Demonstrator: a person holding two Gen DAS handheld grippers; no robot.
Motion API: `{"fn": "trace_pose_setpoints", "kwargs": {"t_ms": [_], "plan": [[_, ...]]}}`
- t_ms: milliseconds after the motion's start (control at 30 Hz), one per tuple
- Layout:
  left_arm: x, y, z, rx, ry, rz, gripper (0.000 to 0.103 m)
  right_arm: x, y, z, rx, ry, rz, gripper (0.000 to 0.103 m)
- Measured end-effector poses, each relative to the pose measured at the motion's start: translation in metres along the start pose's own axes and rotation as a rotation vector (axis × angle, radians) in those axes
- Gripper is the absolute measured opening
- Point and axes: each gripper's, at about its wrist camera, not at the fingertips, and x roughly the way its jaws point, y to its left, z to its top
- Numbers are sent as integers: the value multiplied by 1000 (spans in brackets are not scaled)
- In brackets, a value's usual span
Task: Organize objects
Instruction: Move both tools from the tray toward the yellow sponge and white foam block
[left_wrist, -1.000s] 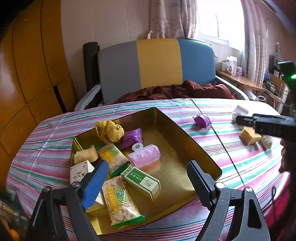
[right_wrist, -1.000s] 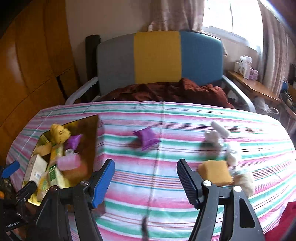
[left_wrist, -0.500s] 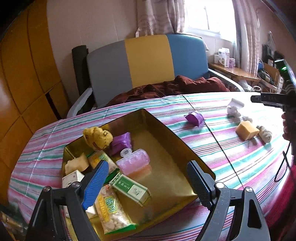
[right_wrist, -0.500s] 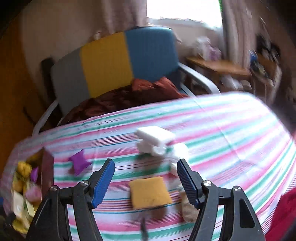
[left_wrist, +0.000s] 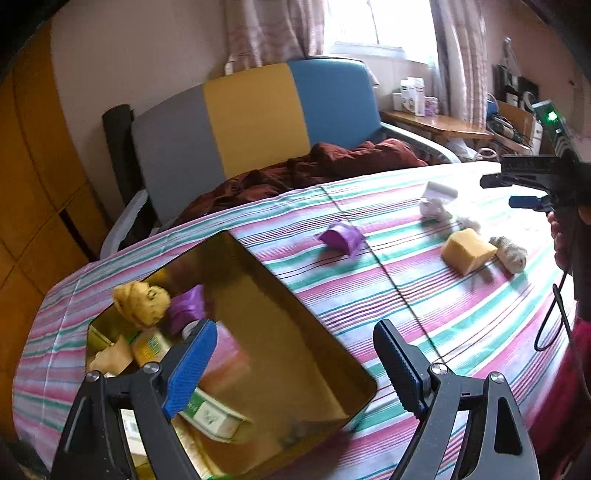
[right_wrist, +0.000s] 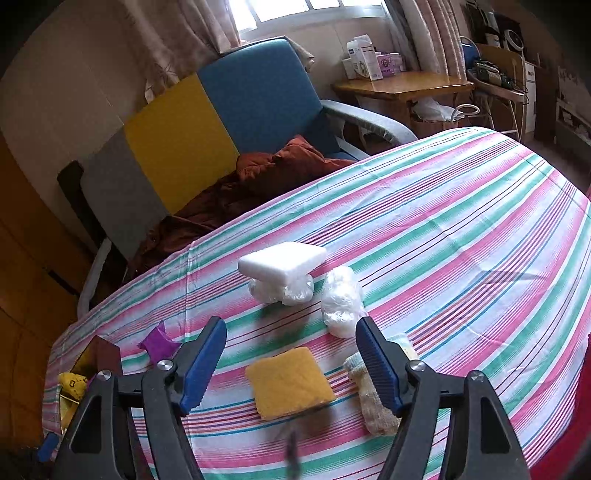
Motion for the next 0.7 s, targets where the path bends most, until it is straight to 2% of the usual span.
{"fn": "trace_pose_setpoints", "kwargs": {"t_ms": [467, 700], "plan": [[21, -34, 13, 78, 20, -46, 87, 0, -9, 3, 37, 8, 21, 74], [32, -53, 22, 118, 24, -71, 87, -6, -19, 6, 86, -16, 30, 74]]}}
